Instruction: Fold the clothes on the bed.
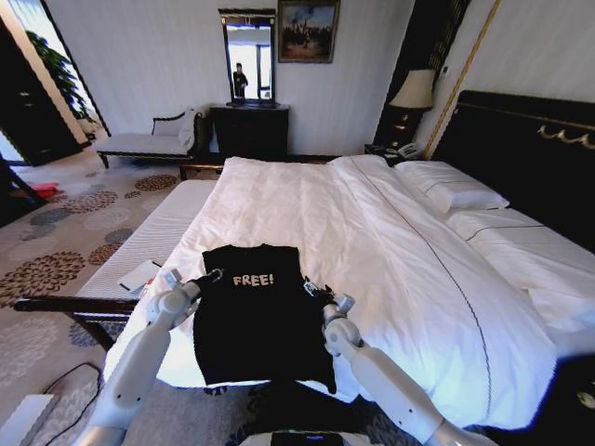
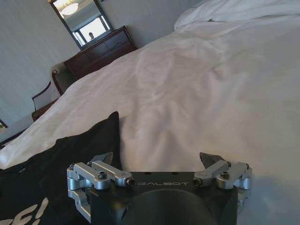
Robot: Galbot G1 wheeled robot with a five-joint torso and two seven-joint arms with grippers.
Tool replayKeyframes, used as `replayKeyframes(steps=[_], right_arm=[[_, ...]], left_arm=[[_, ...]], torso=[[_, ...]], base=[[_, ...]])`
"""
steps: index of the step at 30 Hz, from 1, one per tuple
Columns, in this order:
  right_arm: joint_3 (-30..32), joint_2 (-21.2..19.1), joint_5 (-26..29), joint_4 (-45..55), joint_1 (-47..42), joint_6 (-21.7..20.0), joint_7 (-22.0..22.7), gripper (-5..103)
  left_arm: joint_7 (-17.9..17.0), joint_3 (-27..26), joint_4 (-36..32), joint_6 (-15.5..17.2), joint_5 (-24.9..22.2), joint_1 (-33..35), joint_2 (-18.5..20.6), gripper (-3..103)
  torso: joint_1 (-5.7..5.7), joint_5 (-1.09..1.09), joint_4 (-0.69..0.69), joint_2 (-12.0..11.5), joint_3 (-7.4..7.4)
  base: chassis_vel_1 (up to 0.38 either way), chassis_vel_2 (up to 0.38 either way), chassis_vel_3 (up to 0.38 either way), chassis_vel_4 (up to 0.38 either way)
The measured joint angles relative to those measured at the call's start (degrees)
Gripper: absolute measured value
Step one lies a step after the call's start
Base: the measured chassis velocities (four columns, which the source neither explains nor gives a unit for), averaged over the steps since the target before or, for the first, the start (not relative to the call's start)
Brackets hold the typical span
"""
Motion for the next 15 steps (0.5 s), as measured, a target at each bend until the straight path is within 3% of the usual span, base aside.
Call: replayKeyframes(steps=[15], right_arm=[[-0.1,0.5,-0.3,-0.4,-0.1,0.1,0.1,100]], left_arm=[[1.6,5.0,-2.9,-0.5,2.4,1.2,2.2,0]], torso=[[0.00,0.00,0.01,0.0,0.00]], base=[[0.000,0.000,0.000,0.000]])
